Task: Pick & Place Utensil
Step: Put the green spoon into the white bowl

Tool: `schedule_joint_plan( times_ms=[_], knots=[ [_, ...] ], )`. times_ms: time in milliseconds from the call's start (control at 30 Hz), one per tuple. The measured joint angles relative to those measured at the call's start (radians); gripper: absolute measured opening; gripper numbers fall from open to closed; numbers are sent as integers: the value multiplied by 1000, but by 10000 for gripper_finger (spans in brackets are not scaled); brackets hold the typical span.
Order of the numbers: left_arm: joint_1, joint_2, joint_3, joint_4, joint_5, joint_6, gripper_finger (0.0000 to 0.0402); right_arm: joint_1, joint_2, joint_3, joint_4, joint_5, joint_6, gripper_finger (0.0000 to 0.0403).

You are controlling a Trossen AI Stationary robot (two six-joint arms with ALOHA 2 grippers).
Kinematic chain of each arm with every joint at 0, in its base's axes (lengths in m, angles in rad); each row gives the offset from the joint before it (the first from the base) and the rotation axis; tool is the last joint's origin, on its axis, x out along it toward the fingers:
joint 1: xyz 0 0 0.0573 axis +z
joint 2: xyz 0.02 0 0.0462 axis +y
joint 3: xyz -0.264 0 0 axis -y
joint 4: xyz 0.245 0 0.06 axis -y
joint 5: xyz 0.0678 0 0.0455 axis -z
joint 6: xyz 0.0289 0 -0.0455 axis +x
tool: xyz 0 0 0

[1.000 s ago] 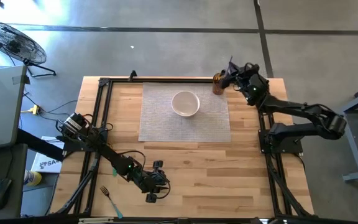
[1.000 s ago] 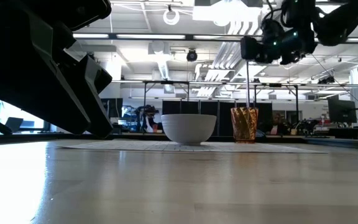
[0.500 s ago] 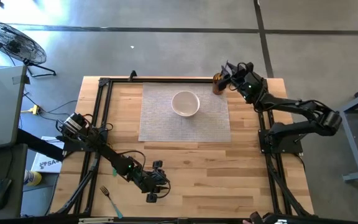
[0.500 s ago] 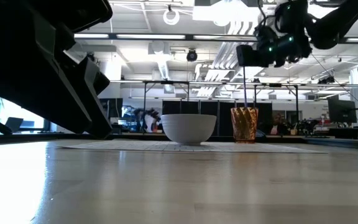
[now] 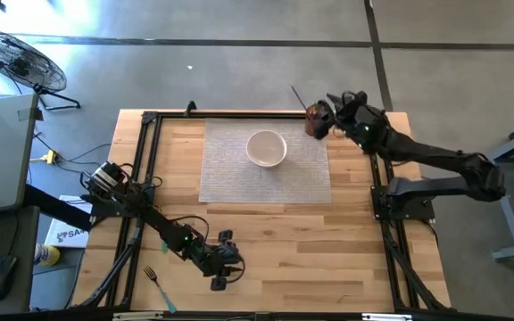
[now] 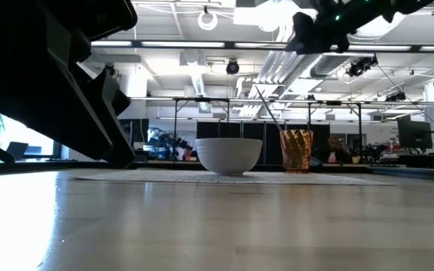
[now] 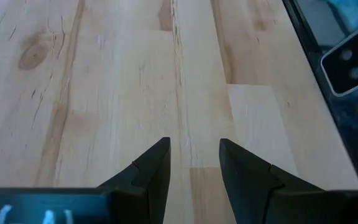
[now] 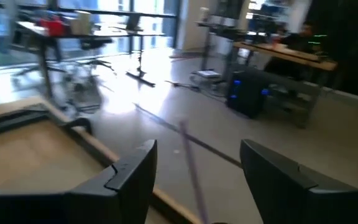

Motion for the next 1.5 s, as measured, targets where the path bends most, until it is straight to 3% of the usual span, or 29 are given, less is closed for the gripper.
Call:
schedule_joint_plan(
  times_ms=[300,567,700,933,1133,1233,1500],
  knots=[
    [0,0,0,0,-1,-92,136,354,-43,-62,-71,-85,118,225],
    [7,-47,42,-66,-22,-198,136,677,-32,-211,127,-130,180,224],
    [6,-108,75,-194,2,-225,136,782,-19,-292,266,-104,182,224],
    [-3,-201,124,-527,219,-491,136,866,-1,-397,454,-35,180,224],
    [-76,-206,126,-766,355,-748,136,875,5,-415,460,-4,199,224],
    [-121,-206,126,-880,333,-937,136,875,7,-414,461,-2,201,224],
    [-266,-206,126,-1080,43,-1309,136,875,7,-414,468,32,206,224]
  ],
)
